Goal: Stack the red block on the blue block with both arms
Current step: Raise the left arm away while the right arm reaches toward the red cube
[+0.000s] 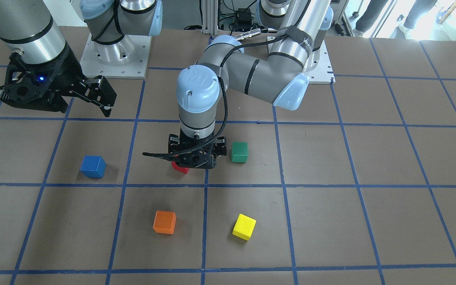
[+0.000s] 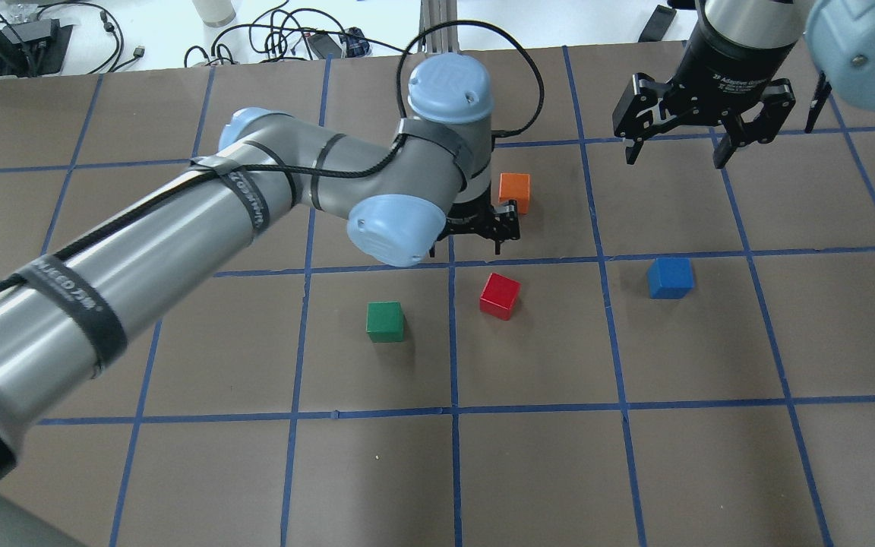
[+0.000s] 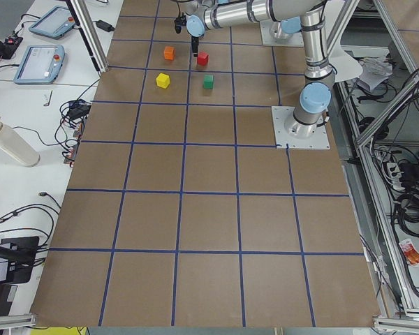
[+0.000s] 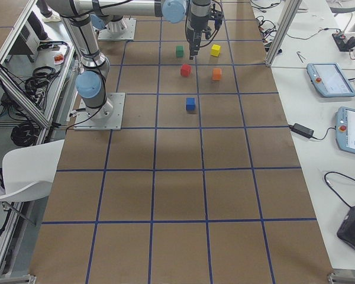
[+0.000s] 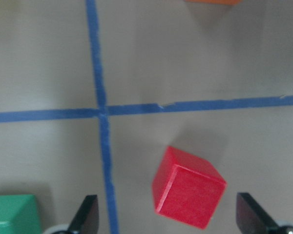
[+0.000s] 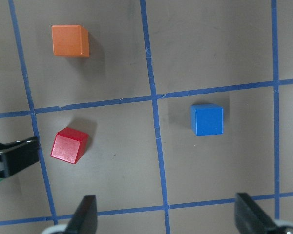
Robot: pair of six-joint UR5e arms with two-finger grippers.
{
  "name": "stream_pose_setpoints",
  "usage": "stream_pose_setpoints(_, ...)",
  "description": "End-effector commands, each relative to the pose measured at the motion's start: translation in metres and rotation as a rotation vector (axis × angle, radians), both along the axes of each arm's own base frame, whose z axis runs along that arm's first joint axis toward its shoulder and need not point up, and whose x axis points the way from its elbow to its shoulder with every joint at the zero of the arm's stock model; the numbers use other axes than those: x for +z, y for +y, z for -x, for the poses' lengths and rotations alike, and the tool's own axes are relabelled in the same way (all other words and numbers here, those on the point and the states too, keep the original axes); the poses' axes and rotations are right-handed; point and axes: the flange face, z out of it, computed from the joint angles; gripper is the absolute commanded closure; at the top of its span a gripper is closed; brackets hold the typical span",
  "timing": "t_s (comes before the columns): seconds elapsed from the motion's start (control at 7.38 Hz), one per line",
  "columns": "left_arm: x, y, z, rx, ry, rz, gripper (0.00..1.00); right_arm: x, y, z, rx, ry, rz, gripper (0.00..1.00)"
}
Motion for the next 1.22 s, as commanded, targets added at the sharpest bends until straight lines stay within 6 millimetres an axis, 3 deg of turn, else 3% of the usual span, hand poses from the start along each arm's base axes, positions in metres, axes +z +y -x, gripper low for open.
stream_pose_setpoints(0.0,0.065,-0.025,-0.104,0.007,-0.003,0.021,0.0,-0.046,0.02,-0.022,-0.133,0.005,-0.094,0.0)
stream_pose_setpoints(0.27,0.13,-0.03,-0.178,0.048,-0.002,0.062,0.0,-0.091,0.036,-0.078,-0.204,0.015,-0.051,0.0)
stream_pose_setpoints(0.54,0.169,-0.02,-0.24,0.045,-0.009,0.01,0.0,-0.156,0.043,-0.127,-0.189,0.014,0.02,0.0)
stream_pose_setpoints(0.81,0.184,0.004,-0.257,0.03,-0.072,-0.024,0.0,-0.202,0.041,-0.176,-0.221,0.016,0.074,0.0)
stream_pose_setpoints(1.08,0.176,0.01,-0.263,0.017,-0.066,-0.044,0.0,-0.231,0.028,-0.183,-0.246,0.021,0.095,0.0)
